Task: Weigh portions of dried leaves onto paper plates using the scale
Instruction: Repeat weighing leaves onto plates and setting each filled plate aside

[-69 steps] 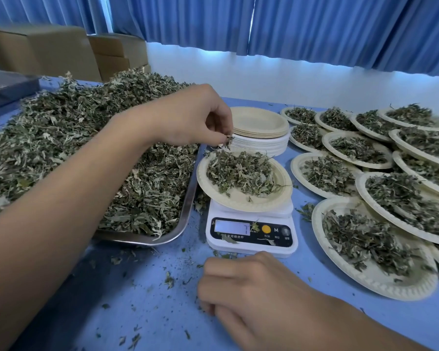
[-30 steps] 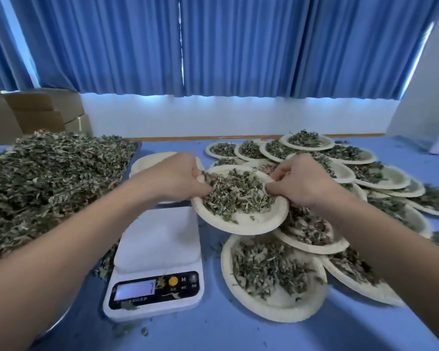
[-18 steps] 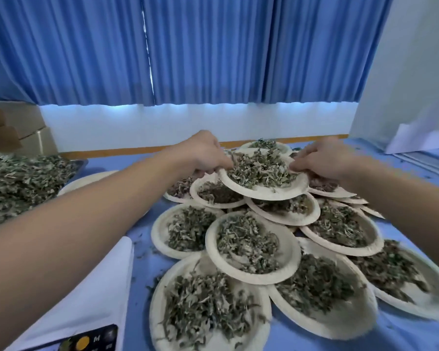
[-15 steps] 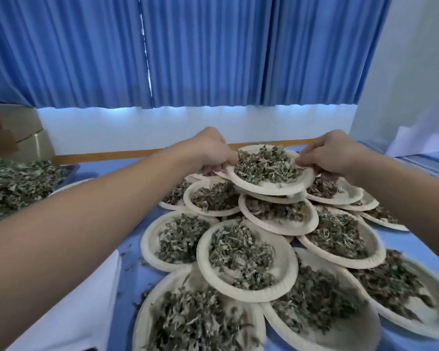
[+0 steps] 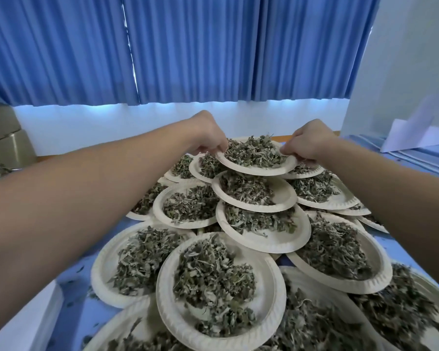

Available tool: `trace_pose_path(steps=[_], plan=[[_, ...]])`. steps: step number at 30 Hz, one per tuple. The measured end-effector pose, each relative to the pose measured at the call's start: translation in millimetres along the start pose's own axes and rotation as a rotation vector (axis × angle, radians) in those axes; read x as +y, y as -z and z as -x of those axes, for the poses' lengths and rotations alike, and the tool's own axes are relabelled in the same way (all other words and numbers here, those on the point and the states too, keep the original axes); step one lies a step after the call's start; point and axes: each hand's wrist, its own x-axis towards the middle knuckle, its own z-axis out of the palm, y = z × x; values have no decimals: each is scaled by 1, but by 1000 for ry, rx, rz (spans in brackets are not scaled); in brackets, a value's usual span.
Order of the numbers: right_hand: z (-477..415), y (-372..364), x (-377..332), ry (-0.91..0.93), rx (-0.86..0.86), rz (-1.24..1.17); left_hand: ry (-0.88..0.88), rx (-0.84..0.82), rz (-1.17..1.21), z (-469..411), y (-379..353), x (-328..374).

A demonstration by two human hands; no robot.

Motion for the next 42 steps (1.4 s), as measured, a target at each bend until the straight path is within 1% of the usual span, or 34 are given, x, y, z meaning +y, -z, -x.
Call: trace_pose_path(steps=[3,8,13,20,27,35,37,40,42], plan=[[1,-12,3,16,-27,36,6,3,15,2,-3,-13],[7,-30,-8,107,6,23,18,8,24,3,15,-41],[7,-57,-48,168,-48,71,84,55,77,5,46,-76],[-18,-118,-124,264,-110,245,193,159,104,-1,94,-137],[-53,-189,-190,299,-186,294,285,186,29,-37,139,-196],[-88,-291,-226,308,-310,380,328,65,-178,-81,155,-271],[-91,-315,-232,332,-309,393,338,31,-252,-88,155,-292],[-91,-345,-236,362,-319,403,360,30,-366,-90,152,-318],[-86,-360,-237,363,-356,413,380,6,-421,-88,150,-332]])
